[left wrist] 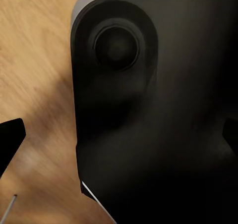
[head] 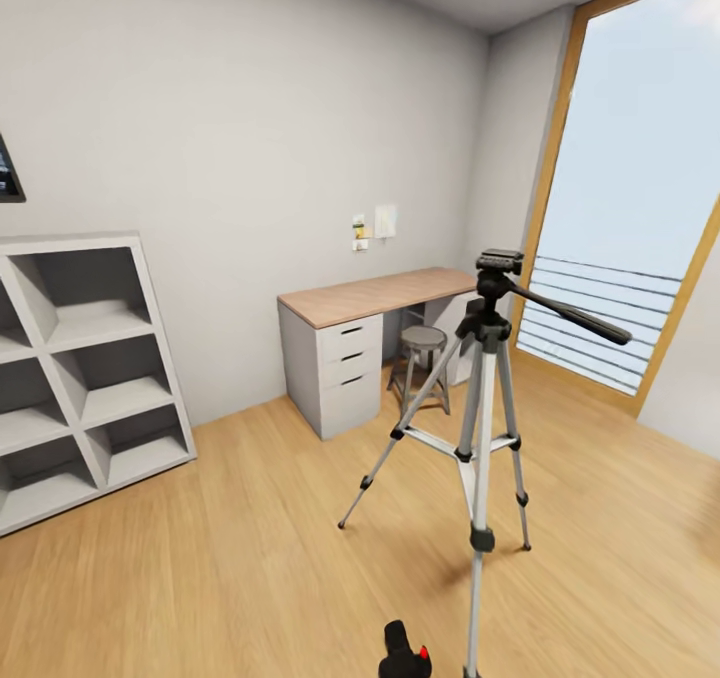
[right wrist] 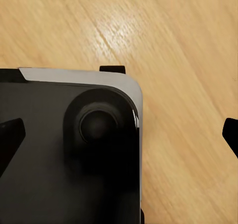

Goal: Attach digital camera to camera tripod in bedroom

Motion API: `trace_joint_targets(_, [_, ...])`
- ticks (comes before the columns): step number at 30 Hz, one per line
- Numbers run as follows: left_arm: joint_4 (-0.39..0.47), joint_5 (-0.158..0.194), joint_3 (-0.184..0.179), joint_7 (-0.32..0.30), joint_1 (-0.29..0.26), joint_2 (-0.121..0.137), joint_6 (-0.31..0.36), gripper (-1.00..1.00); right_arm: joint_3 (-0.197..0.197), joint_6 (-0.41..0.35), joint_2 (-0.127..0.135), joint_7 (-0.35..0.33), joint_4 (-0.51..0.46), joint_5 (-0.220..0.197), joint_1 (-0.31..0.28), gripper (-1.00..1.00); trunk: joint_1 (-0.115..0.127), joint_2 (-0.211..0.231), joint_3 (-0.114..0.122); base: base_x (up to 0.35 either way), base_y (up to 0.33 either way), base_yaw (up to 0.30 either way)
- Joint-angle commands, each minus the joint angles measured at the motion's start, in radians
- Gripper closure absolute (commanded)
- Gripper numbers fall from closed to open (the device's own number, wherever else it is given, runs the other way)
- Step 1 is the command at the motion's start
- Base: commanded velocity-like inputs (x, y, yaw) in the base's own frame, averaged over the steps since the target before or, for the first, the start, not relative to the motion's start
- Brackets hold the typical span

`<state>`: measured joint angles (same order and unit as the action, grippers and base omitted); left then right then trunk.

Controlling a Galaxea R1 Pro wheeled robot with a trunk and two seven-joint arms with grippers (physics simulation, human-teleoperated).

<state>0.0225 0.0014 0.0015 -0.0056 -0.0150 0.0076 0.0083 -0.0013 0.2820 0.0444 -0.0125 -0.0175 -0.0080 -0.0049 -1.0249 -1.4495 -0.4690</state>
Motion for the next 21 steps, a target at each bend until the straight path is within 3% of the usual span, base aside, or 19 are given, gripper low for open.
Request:
trace_joint_targets(1, [0.001, 0.0, 0.0, -0.001, 0.0, 0.0, 0.001, -1.0, 0.0, 0.003, 0.0, -0.001, 0.001, -0.001, 0.0, -1.0, 0.0, 0.0, -0.001, 0.078, 0.0, 0.0])
trace_joint_targets(10, [0.001, 0.0, 0.0, -0.001, 0.0, 0.0, 0.001, -1.0, -0.001, 0.003, 0.0, -0.001, 0.001, -0.001, -0.001, -1.0, 0.0, 0.0, -0.001, 0.065, 0.0, -0.022])
trace_joint_targets(21, [0.001, 0.0, 0.002, -0.001, 0.0, 0.004, 0.001, -1.0, -0.002, 0.003, 0.0, -0.001, 0.001, -0.001, 0.0, -1.0, 0.0, 0.0, -0.001, 0.005, 0.005, -0.25])
